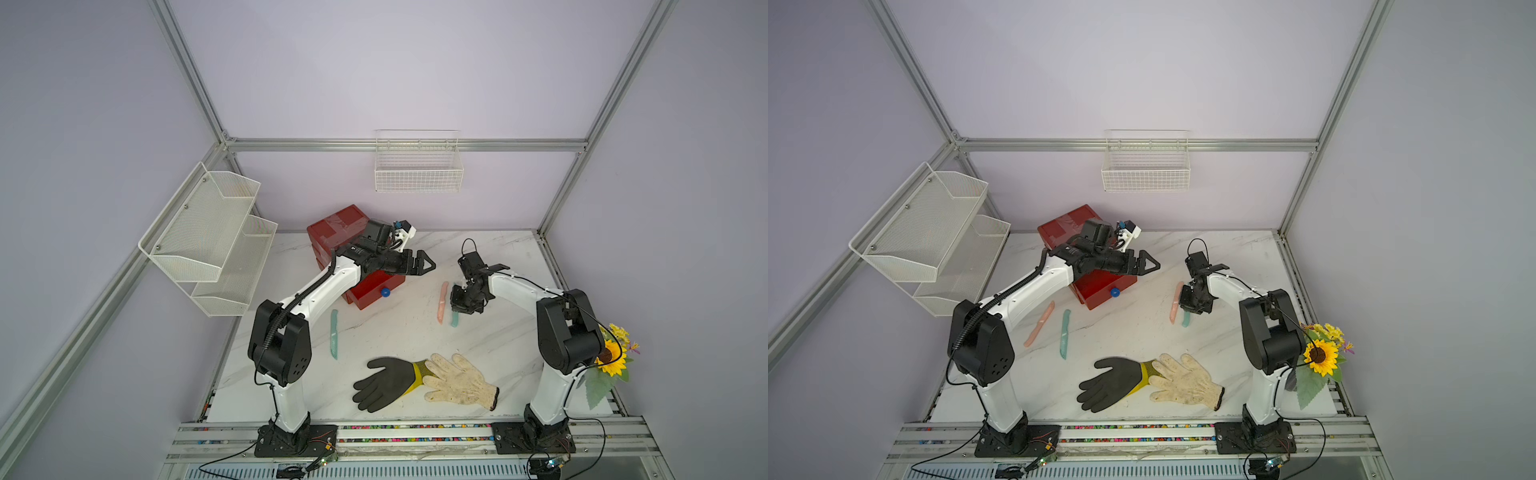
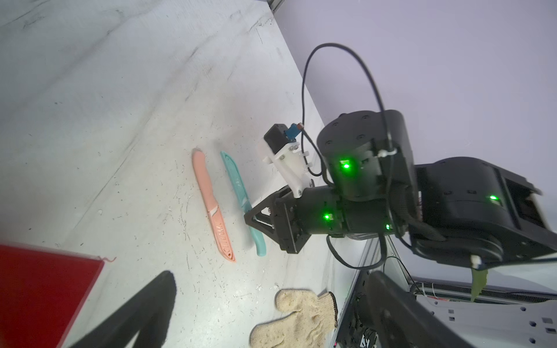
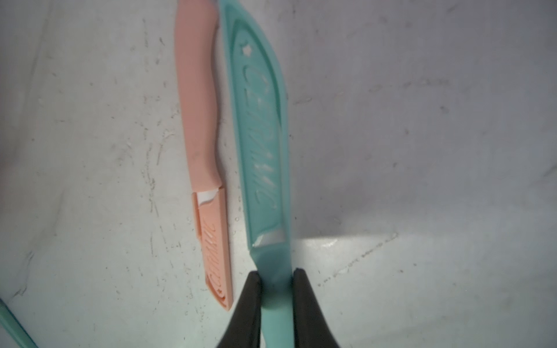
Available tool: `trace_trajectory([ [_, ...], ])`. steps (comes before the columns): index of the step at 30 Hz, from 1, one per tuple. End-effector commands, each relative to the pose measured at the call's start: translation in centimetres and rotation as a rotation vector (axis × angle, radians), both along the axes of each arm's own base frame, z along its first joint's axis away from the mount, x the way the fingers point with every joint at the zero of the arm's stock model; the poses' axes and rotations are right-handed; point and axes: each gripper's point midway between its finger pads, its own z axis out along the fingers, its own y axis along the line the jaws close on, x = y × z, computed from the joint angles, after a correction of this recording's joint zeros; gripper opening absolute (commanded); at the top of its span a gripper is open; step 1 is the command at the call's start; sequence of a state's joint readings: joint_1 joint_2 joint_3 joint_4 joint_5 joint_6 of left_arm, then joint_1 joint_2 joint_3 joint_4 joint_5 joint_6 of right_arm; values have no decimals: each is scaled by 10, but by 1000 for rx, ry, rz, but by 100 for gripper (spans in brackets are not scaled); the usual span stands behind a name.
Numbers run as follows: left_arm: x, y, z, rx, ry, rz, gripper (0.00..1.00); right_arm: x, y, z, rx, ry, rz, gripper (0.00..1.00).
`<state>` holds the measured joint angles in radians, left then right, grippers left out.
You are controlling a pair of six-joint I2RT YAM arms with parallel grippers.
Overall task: Place the fruit knives into the drawer by color
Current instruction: Pick up the fruit knife from the center of the board.
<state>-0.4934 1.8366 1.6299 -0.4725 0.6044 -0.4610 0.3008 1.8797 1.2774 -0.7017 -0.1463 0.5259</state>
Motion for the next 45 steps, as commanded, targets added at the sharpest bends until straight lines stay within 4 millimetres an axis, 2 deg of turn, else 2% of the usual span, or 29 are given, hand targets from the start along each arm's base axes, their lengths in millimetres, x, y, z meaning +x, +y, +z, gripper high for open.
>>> trace_trajectory([
  [1,-2,-4,16,-46,-31,-18,100,23,4,21,10,-94,21,7],
  [7,-2,-11,10,-77,0,-41,100,17,4,37,27,-132,48,7],
  [11,-1,-19,7,-118,30,-63,100,8,7,61,72,-179,57,7],
  [17,-1,-33,10,-200,57,-112,100,-7,15,107,171,-276,78,8],
  [24,-5,-50,8,-227,69,-165,100,-15,24,140,257,-335,96,8],
  [36,6,-65,13,-341,82,-184,100,-16,44,180,392,-412,146,9],
  [42,14,-72,5,-366,115,-192,99,-16,53,201,448,-453,172,10],
  [45,19,-75,4,-384,120,-195,98,-16,58,203,445,-456,185,10],
])
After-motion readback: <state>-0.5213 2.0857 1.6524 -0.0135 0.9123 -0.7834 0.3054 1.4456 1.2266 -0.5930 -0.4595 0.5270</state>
